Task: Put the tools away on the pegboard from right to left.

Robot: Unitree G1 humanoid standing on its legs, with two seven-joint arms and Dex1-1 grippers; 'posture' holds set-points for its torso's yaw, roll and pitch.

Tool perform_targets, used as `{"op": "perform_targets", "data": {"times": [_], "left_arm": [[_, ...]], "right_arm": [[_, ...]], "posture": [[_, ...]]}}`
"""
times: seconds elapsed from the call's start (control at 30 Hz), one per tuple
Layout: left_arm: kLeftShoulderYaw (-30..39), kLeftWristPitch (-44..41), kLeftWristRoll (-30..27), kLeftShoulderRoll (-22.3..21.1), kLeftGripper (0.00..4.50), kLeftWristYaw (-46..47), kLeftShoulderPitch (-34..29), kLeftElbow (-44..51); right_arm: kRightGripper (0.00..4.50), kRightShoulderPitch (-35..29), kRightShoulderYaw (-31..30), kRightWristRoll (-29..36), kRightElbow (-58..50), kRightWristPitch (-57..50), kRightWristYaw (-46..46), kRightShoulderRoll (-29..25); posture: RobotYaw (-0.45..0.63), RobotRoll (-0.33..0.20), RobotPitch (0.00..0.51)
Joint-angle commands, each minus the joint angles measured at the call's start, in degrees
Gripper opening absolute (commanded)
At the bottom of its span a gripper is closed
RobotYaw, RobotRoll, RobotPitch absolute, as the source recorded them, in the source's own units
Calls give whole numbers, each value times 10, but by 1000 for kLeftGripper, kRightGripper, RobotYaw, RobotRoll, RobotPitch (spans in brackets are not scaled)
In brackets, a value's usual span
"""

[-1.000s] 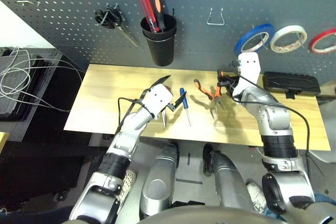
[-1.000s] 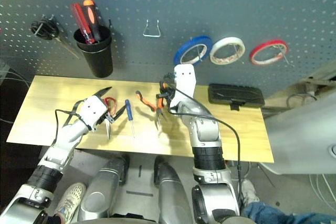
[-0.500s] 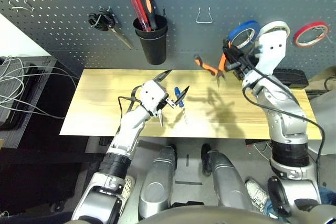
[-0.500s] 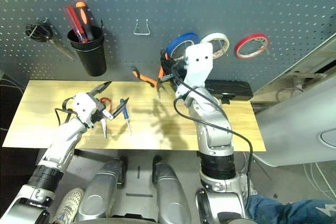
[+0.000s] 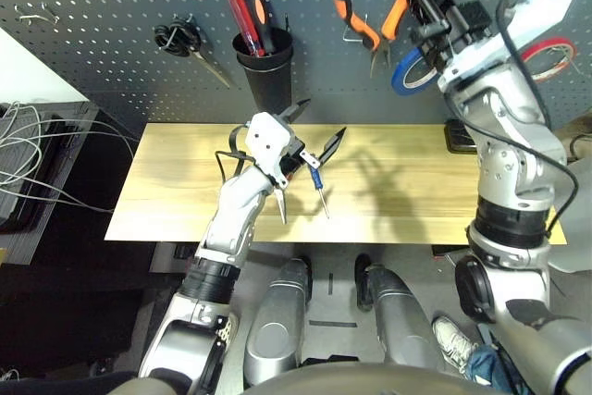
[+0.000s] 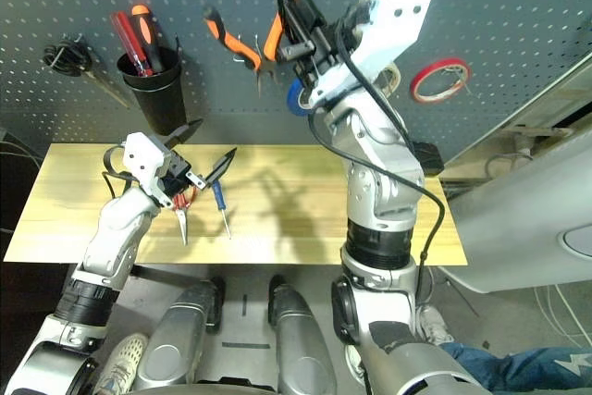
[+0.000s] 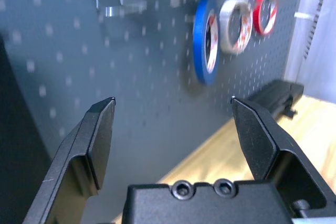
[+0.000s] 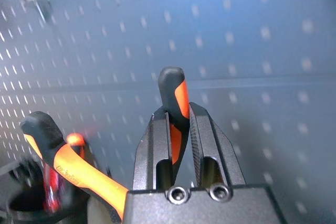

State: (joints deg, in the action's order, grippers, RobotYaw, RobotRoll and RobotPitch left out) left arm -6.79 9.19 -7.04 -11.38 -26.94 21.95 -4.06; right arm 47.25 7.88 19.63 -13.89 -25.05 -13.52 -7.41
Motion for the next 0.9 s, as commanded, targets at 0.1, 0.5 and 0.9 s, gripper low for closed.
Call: {"op": "perform_targets", "data": {"times": [0.1,0.5,0.9], "left_arm": [[2,-14,1,1,4500,2,1,9],[6,-14,10,-14,4500,7,-17,16],[6,-25,12,-20,4500,6,-23,28]], "right_arm": [[289,48,-11,-30,82,120,-4,8],[289,97,-17,-71,187,254,17,19],[289,71,-47,-86,218,288,10,38]], "posture": [[159,0,223],[191,0,235],[208,0,260]]}}
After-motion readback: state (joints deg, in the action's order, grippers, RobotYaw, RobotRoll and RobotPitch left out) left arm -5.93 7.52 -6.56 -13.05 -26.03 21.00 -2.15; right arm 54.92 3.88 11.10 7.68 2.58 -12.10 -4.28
